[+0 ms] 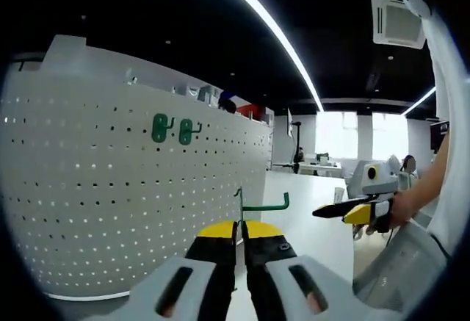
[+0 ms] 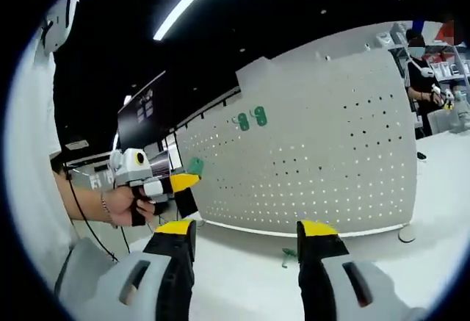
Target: Insert the hook assembly into the mounting plate slot until the hook locks in place.
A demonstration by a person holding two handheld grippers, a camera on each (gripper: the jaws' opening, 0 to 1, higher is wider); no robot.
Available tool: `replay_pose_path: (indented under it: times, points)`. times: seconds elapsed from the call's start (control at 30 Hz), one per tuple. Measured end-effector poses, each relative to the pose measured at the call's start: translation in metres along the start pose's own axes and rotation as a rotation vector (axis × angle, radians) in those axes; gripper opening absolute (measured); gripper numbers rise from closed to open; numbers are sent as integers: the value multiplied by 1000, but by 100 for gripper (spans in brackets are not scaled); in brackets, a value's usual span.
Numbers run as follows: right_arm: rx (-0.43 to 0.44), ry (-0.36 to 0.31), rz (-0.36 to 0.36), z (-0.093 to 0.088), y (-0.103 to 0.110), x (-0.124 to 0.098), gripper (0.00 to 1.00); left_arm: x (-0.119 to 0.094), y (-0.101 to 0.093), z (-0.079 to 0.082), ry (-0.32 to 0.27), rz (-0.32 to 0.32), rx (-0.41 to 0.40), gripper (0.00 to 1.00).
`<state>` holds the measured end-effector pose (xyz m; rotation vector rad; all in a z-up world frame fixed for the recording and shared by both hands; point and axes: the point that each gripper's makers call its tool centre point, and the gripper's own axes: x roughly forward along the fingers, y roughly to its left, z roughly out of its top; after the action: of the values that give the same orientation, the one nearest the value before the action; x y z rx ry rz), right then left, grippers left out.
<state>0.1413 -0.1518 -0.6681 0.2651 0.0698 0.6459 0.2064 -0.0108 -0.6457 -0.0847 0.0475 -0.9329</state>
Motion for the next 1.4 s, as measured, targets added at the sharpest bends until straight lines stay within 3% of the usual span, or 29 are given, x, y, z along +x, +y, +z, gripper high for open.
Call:
replay_pose_path:
  times: [0.3,0.6,1.4]
  points:
    - [-16,-34,72,15,20,6,56,-1,-1,-2,4,2,-4,2]
    - [-11,-15,86,11,22,10,55,0,0,-2,4,5,-2,2]
    - [23,-9,178,10,49,49,51,-3,-6,-5,5,11,-6,2]
